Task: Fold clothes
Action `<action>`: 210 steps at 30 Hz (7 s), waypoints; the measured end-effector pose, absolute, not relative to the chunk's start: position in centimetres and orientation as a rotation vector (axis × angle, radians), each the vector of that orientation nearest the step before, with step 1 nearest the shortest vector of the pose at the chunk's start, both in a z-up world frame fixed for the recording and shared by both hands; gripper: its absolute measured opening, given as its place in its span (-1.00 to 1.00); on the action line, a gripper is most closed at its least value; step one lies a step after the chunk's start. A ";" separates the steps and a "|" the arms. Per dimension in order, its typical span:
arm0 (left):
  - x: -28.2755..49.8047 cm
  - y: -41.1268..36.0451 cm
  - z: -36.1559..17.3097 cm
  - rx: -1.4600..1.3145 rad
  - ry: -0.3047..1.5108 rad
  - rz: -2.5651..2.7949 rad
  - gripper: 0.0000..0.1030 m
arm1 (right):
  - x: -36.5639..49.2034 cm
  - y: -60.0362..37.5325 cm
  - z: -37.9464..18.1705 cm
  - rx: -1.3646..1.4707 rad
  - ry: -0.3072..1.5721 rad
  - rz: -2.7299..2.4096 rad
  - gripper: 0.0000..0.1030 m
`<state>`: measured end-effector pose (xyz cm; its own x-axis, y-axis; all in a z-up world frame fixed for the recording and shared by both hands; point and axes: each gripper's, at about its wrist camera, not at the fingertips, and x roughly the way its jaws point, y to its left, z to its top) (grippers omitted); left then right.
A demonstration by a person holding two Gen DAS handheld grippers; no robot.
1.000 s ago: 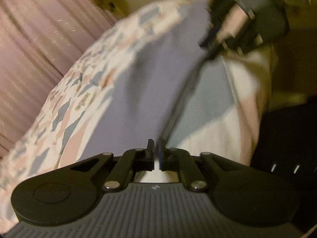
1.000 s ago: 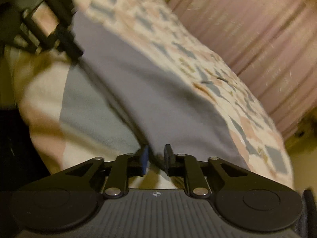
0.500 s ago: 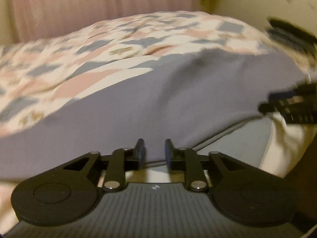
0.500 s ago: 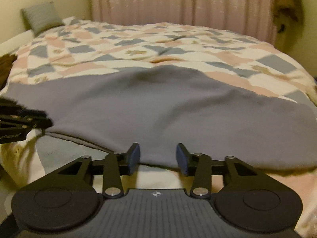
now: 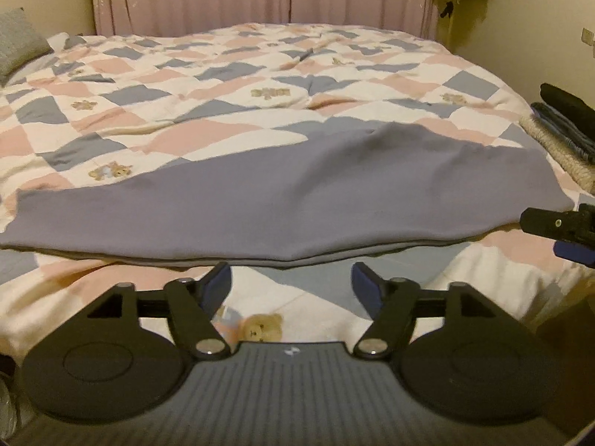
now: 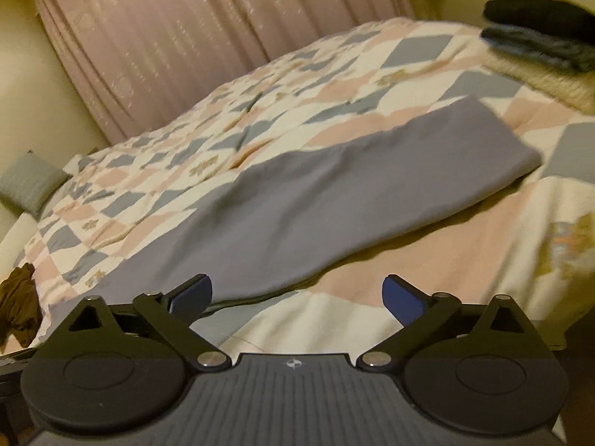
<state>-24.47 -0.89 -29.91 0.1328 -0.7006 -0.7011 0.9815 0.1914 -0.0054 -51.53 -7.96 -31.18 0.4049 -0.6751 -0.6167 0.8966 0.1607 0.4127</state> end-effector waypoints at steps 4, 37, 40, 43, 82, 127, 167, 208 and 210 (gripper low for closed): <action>-25.5 1.2 -28.2 0.506 0.617 -1.297 0.55 | -52.2 -6.3 -29.7 0.822 0.324 -1.184 0.96; -0.6 11.6 -31.6 -0.240 0.975 -0.922 0.49 | -40.9 -4.1 -32.1 0.362 0.567 -1.073 0.96; 5.0 11.4 -33.5 -0.442 1.050 -0.867 0.41 | -37.9 -5.6 -32.3 0.320 0.552 -1.016 0.95; 8.8 10.1 -34.7 -0.515 1.070 -0.801 0.39 | -35.5 -7.3 -32.5 0.314 0.551 -0.975 0.95; 7.6 0.8 -36.3 -0.397 0.803 -0.882 -0.90 | -40.8 -14.0 -34.9 0.573 0.475 -1.064 0.60; -14.7 0.4 -33.8 0.536 0.090 -1.449 -0.68 | -33.5 -22.6 -37.0 1.271 0.308 -0.520 -0.88; -25.3 -17.4 -36.0 0.836 0.321 -1.744 -0.52 | -70.1 -30.9 -37.7 1.168 0.265 -1.004 -0.88; -26.3 -9.3 -35.8 0.886 0.202 -1.744 -0.69 | -63.0 -21.4 -37.4 0.605 0.476 -1.320 -0.74; -25.6 -8.4 -34.9 0.848 0.206 -1.721 -0.69 | -62.8 -20.4 -36.3 0.564 0.454 -1.350 -0.52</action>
<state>-25.65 -8.45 -34.88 -0.0898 -0.7717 -0.6296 0.8986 -0.3354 0.2829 -62.84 -20.43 -36.35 0.1697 -0.7755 -0.6081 0.9854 0.1236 0.1173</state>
